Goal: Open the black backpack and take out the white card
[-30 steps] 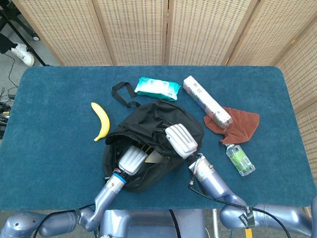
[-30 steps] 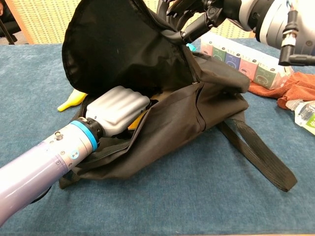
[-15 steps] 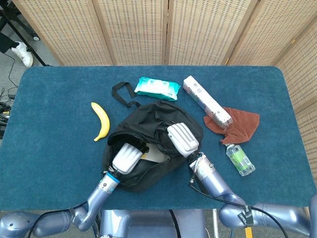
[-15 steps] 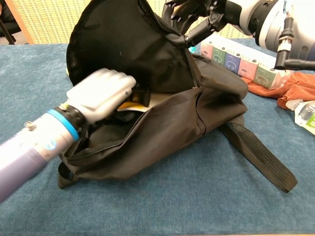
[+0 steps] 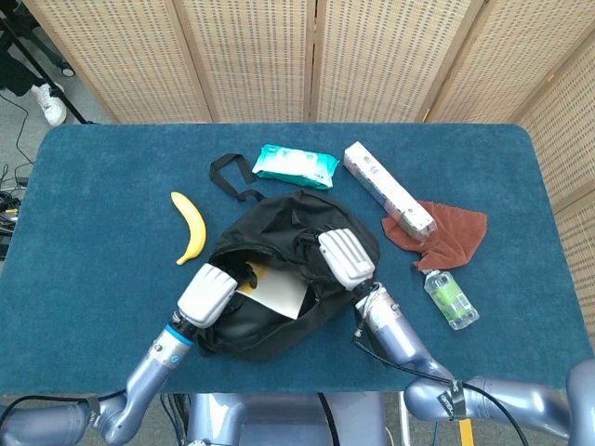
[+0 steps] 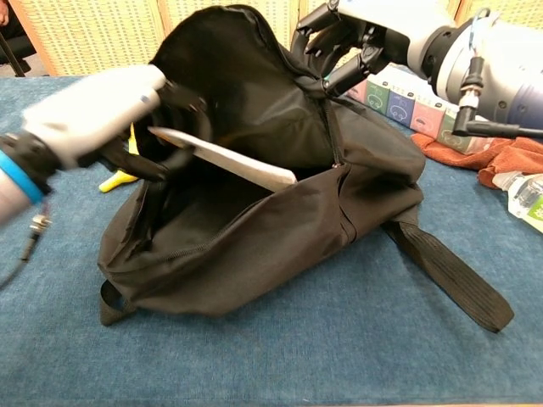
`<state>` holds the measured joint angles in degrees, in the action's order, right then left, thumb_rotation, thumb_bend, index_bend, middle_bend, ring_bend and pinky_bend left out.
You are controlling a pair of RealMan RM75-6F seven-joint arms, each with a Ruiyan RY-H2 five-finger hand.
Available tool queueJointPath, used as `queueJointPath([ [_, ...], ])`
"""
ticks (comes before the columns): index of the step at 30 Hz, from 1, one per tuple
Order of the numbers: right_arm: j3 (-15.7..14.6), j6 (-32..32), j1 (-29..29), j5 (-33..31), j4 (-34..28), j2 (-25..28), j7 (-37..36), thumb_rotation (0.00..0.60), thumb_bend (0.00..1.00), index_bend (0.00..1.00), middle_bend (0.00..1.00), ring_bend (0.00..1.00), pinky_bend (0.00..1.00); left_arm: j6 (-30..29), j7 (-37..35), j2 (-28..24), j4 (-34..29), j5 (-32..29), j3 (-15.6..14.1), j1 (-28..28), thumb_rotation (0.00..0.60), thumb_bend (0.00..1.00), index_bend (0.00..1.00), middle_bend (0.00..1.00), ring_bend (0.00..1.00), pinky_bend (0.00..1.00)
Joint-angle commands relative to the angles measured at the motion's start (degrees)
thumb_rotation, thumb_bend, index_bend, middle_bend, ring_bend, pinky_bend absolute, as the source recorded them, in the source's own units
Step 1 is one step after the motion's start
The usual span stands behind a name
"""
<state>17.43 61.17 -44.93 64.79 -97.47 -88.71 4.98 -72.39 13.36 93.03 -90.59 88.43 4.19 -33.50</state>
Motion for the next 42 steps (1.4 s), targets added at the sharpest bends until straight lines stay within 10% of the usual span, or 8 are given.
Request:
queueJointPath([
  [1,0.23,-0.44,-0.36,-1.06,1.47,-0.88,0.38,0.600,0.52,0.65,0.66,0.42,0.30,-0.80,-1.46,-7.06,-7.79,0.68,-0.78,1.70,0.600,0.60,0.80,0.51,0.45,0.49],
  [13,-0.25,-0.67,-0.12,-3.77,5.60,-3.79,1.07,0.600,0.52,0.65,0.66,0.42,0.30,-4.24,-7.07,-21.83,-22.12,4.38,-0.56,4.17,0.600,0.60,0.80,0.51,0.45,0.49],
  [23,-0.02,-0.49,0.41,-3.73,5.71,-3.70,1.13,0.600,0.52,0.65,0.66,0.42,0.30,-8.81,-12.06,-30.76,-23.67,-0.64,5.07,6.45,0.600,0.60,0.80,0.51,0.45,0.49],
  [40,0.32,-1.03,0.33,-3.80,5.83,-3.64,1.97,0.600,0.52,0.65,0.66,0.42,0.30,7.28,16.61,-30.12,-15.37,-43.50,6.29,-1.56,0.600,0.58,0.80,0.51,0.45,0.48],
  [42,0.29,-1.10,0.37,-3.85,5.83,-3.59,2.01,0.600,0.52,0.65,0.66,0.42,0.30,6.30,16.83,-27.47,-13.03,-45.88,7.14,-2.20,0.600,0.53,0.75,0.32,0.31,0.43],
])
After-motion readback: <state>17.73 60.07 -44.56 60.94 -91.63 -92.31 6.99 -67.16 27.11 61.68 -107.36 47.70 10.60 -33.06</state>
